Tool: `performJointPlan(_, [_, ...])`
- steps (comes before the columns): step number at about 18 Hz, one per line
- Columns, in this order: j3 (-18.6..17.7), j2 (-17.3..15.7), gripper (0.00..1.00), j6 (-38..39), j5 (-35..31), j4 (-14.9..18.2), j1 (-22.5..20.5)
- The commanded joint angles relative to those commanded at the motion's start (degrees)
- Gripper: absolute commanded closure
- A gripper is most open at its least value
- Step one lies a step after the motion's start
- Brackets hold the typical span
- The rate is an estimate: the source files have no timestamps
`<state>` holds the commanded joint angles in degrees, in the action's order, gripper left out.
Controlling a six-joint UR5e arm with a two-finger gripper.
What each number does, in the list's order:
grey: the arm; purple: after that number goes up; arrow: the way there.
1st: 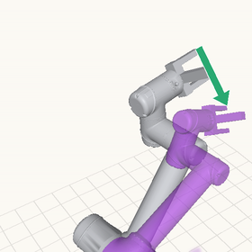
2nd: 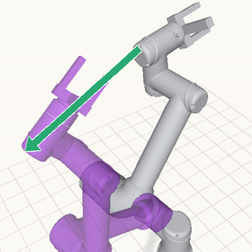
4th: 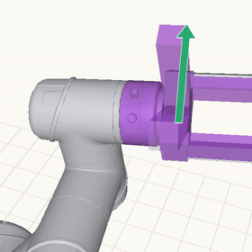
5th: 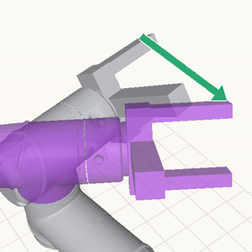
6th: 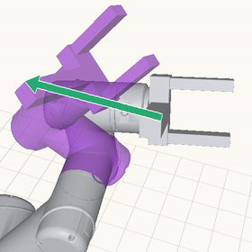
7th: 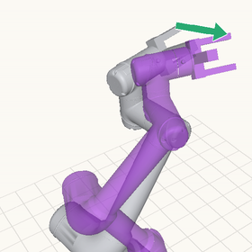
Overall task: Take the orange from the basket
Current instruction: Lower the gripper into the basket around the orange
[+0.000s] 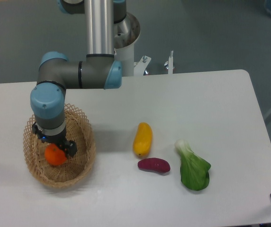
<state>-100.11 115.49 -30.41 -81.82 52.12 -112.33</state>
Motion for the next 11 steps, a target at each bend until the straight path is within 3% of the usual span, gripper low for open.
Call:
performJointPlan(8, [0.53,2.02,0.01,1.32,-1.05,-0.44,0.53])
performJointPlan(9, [0.61,1.94,0.06,1.32,-2.62,-0.44,0.62])
performJointPlan(10, [0.70,1.94,0.21,1.41,-4.55,-0.35,1.23])
performJointPlan(11, [0.62,1.85,0.29,1.41,-5.09,-0.70,1.23])
